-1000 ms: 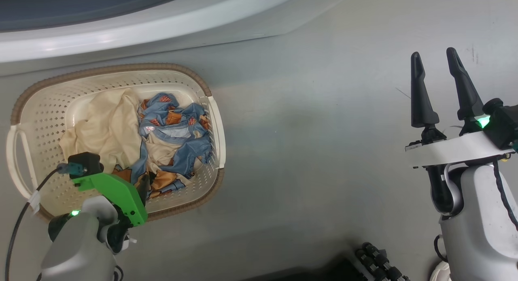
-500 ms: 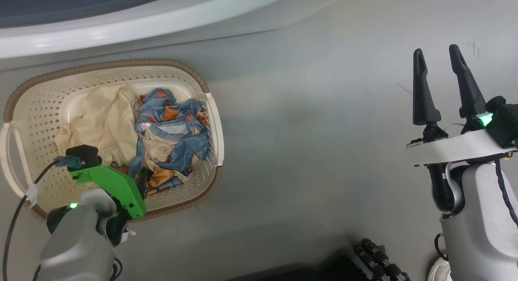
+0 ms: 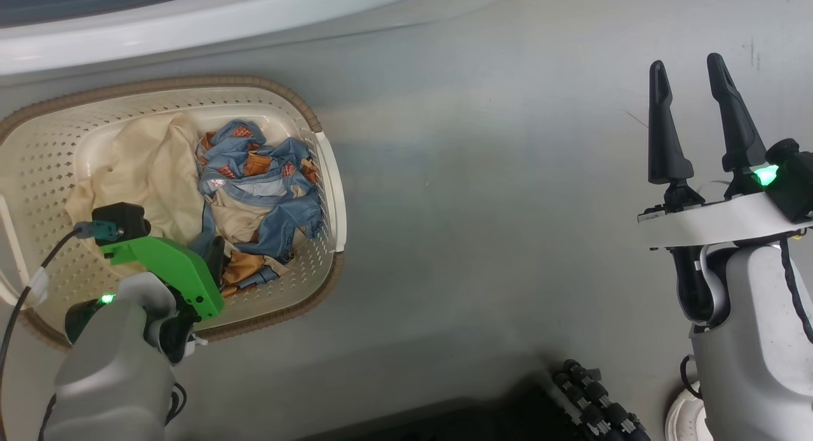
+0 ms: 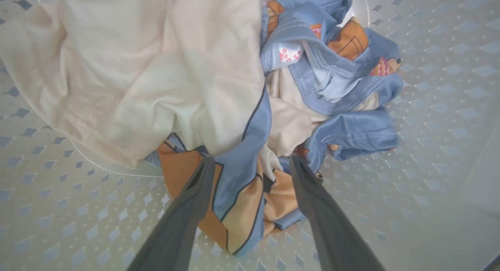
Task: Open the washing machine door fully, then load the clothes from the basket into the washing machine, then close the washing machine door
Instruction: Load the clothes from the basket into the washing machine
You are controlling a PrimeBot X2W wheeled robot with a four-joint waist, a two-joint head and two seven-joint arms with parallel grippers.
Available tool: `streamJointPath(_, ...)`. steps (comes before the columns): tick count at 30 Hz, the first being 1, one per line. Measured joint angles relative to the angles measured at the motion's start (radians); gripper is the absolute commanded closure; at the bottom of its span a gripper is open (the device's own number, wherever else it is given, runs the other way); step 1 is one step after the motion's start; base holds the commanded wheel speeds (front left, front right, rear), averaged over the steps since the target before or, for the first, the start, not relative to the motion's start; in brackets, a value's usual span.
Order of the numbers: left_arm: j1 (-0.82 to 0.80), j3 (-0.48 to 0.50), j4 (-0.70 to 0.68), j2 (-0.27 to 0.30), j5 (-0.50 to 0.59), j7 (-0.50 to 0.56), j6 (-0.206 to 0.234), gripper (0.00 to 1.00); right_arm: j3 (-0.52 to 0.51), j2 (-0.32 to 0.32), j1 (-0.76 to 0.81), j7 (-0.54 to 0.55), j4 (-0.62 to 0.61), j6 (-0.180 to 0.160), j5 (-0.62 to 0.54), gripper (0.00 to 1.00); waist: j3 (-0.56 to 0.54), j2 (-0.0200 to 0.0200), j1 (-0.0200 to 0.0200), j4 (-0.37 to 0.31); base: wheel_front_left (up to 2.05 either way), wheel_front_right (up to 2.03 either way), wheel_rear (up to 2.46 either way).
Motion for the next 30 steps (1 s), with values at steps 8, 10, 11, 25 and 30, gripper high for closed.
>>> streamJointPath(8,-0.029,-0.009,0.022,0.007,0.0,-0.013,0.0,0.0,0.003,0.002,-0.011,0.0,-0.01,0.0,0.0,0.0,0.035,0.0,0.0,-0.003,0.0,0.0,0.0)
streamJointPath(10,-0.037,-0.01,0.026,0.01,0.0,-0.021,0.0,0.0,0.005,0.003,-0.023,0.0,-0.012,0.0,0.0,0.0,0.044,0.0,0.0,-0.004,0.0,0.0,0.0)
streamJointPath(11,-0.041,-0.011,0.028,0.011,0.0,-0.021,0.0,0.0,0.004,0.003,-0.024,0.0,-0.014,0.0,0.0,0.0,0.049,0.0,0.0,-0.005,0.0,0.0,0.0)
streamJointPath(25,-0.067,-0.014,0.061,0.006,0.0,-0.071,0.0,0.0,-0.006,0.004,-0.025,0.0,-0.014,0.0,0.0,0.0,0.075,0.0,0.0,-0.004,0.0,0.0,0.0)
streamJointPath(30,-0.072,-0.017,0.072,-0.005,0.0,-0.082,0.0,0.0,-0.013,0.004,-0.036,0.0,-0.014,0.0,0.0,0.0,0.082,0.0,0.0,-0.001,0.0,0.0,0.0)
